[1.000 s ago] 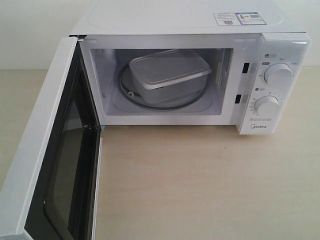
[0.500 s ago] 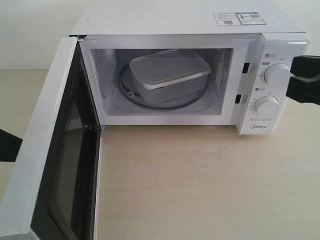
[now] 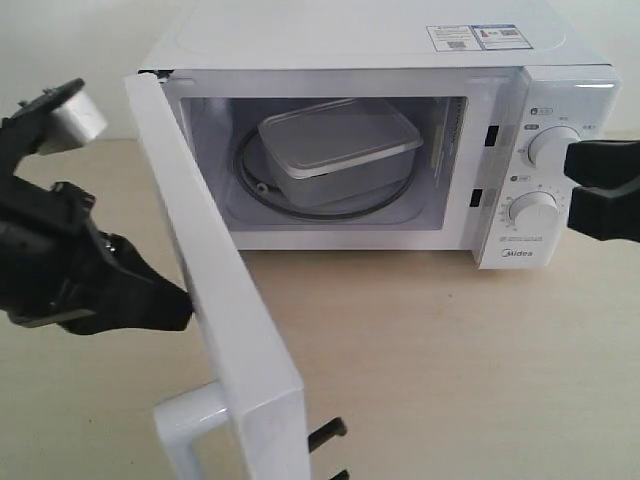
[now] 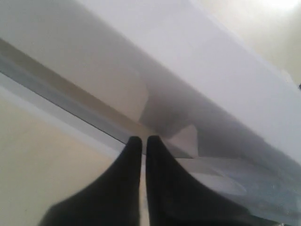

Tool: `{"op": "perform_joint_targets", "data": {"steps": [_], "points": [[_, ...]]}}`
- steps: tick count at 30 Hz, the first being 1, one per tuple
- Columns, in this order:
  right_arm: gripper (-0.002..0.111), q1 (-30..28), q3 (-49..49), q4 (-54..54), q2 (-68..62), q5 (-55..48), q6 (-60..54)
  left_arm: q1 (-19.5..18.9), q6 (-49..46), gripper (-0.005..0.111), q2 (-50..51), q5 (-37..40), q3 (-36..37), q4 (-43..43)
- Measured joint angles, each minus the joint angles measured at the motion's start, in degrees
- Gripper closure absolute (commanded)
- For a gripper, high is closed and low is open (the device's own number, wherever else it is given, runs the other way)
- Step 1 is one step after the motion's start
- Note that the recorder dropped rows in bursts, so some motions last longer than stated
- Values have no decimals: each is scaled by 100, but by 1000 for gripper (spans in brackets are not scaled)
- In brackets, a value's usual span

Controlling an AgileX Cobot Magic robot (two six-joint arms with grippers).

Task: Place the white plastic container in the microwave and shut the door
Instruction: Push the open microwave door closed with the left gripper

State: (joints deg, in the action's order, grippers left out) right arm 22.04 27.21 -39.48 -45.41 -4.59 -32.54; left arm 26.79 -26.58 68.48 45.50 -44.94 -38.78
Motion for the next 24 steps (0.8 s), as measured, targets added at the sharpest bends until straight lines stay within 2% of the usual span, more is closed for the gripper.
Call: {"op": "perform_joint_targets", "data": {"steps": [6,11,15,19,24], "points": [[108,0,0,0,559,44,-44,509,0,102,507,-848,-197,-56],[108,0,0,0,1082,-89,-68,783,0,102,897,-1516,-692,-118],[108,0,0,-48,1375,-327,-83,808,0,102,1226,-1613,-1037,-142],[108,0,43,-170,1435,-771,-95,817,0,102,1281,-1707,-1092,-128],[108,0,70,-338,1397,-1061,-164,832,0,102,1310,-2273,-1092,21]]}}
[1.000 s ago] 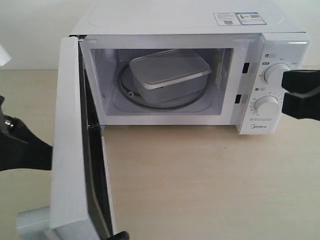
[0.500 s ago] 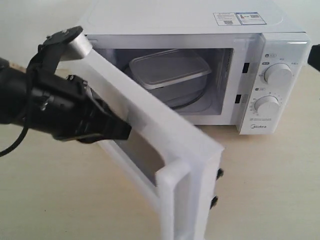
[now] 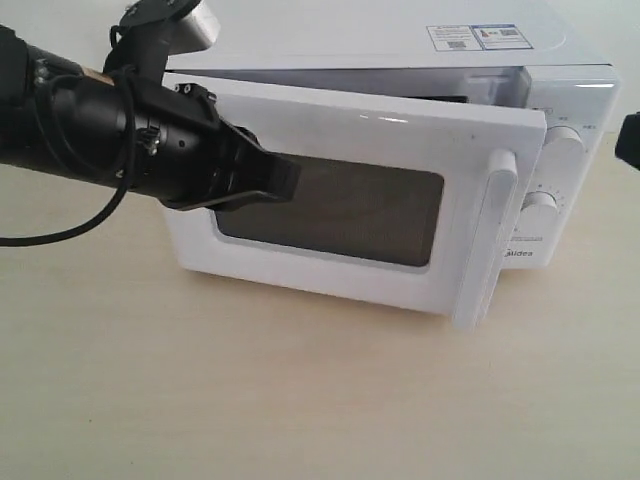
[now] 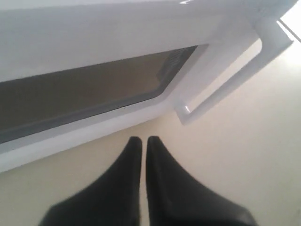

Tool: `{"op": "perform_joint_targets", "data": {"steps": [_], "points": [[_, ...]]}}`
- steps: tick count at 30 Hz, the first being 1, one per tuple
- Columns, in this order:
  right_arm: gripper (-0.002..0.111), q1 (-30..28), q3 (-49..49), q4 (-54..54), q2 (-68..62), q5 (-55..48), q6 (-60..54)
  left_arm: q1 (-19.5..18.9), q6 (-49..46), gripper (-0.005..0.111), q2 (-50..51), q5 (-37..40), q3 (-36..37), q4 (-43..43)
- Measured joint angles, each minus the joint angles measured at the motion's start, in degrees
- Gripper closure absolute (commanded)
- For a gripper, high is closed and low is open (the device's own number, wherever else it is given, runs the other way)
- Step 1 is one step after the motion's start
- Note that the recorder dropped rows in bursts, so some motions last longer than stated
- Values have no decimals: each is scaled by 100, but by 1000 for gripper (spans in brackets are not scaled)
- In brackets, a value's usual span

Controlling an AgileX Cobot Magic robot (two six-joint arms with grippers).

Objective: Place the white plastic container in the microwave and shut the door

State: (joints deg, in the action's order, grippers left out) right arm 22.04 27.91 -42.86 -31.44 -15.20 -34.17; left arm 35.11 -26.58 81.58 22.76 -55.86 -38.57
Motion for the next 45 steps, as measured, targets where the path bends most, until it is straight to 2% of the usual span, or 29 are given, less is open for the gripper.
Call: {"op": "perform_joint_targets", "data": {"steps": [4,14,18,21,29,37,40,45], "points": [[108,0,47,-601,-216,-348,-591,0,0,102,78,-278,0,9],[109,0,51,-3512,-1627,-701,-3687,47,0,102,-117,-396,78,137],[109,349,87,-5095,-2339,-326,-5414,61,0,102,-574,-571,485,186],[109,797,293,-5477,-2708,331,-6022,60,68,102,-1125,-616,945,200],[109,1994,1071,-5648,-3173,2595,-6223,60,476,102,-3197,-787,2182,211],[109,2185,1363,-5684,-3808,3412,-6198,60,1104,102,-5043,-772,2992,548],[109,2185,1493,-5695,-4013,3585,-6175,60,1838,102,-5531,-607,3138,1243],[109,2185,1693,-5698,-4127,3778,-6175,60,3684,102,-6044,44,3204,3300]]}}
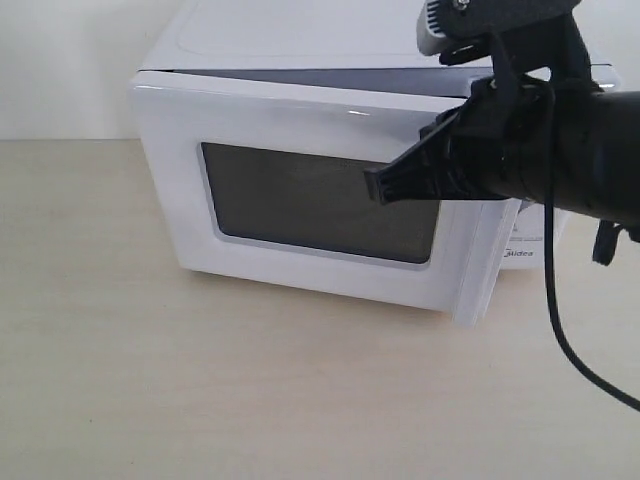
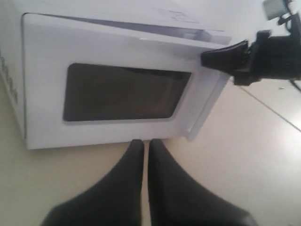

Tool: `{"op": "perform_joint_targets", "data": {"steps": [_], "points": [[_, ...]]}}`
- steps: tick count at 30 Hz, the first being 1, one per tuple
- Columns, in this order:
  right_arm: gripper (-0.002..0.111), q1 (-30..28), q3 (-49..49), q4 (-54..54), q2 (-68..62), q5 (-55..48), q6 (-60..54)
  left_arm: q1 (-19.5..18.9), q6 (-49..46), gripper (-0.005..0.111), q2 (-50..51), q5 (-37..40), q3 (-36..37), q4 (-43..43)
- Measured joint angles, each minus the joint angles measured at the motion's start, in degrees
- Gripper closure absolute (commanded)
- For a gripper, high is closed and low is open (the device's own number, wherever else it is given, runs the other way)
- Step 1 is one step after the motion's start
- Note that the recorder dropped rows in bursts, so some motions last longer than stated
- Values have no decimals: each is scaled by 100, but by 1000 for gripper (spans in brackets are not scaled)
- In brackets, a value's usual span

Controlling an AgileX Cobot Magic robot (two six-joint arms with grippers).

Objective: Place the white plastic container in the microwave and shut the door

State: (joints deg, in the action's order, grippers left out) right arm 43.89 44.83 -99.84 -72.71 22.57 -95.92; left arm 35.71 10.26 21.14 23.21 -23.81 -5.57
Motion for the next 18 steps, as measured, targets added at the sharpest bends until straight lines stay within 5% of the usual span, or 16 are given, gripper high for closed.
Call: {"op": "perform_joint_targets", "data": {"steps": [5,18], "points": [[109,0,76,-10,0,153,0,0,1151,102,-521,617,0,1098],[109,0,86,-10,-102,321,0,0,1663,102,-1985,1703,0,1624]]}}
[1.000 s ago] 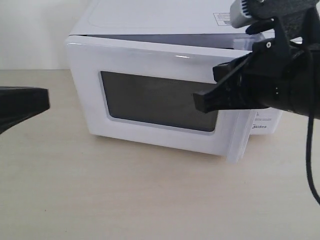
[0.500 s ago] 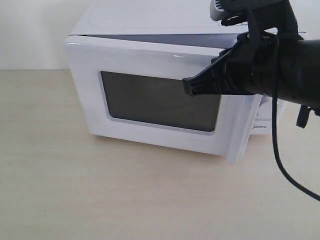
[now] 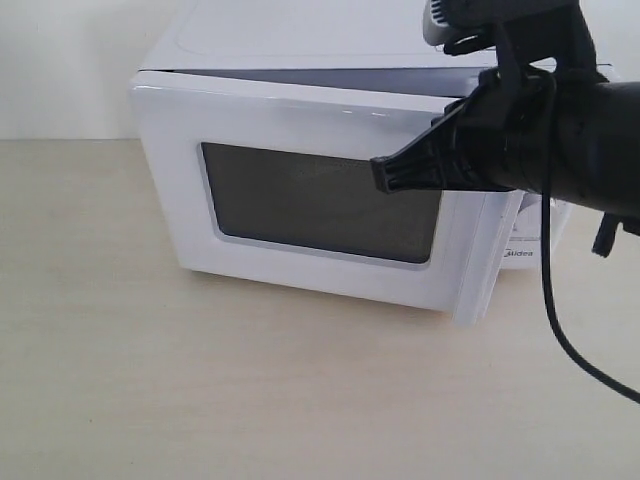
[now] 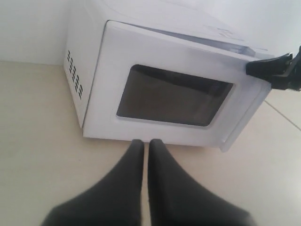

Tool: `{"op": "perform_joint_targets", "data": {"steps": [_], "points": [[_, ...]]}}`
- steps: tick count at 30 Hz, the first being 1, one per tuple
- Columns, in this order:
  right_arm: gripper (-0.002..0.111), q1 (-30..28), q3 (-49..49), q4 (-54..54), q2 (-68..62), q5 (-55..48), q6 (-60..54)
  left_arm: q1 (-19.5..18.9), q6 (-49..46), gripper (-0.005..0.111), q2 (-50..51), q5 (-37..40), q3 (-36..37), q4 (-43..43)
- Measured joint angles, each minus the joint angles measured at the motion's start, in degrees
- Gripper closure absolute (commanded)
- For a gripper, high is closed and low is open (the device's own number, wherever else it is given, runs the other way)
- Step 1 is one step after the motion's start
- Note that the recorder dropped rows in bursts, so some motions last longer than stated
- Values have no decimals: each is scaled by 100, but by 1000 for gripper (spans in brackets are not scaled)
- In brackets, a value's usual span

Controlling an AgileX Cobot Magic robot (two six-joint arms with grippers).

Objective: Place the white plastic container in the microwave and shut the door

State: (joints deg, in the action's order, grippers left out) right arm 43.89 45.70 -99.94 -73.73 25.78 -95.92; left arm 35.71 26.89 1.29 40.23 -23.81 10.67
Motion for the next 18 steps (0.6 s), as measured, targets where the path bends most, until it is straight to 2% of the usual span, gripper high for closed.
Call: {"op": "perform_joint_targets", "data": {"steps": [10,18], "points": [[109,0,135,0,-297,227,13,0,34,102,-97,-48,0,220],[109,0,329,0,-482,557,35,0,34,102,-97,-940,13,833]]}}
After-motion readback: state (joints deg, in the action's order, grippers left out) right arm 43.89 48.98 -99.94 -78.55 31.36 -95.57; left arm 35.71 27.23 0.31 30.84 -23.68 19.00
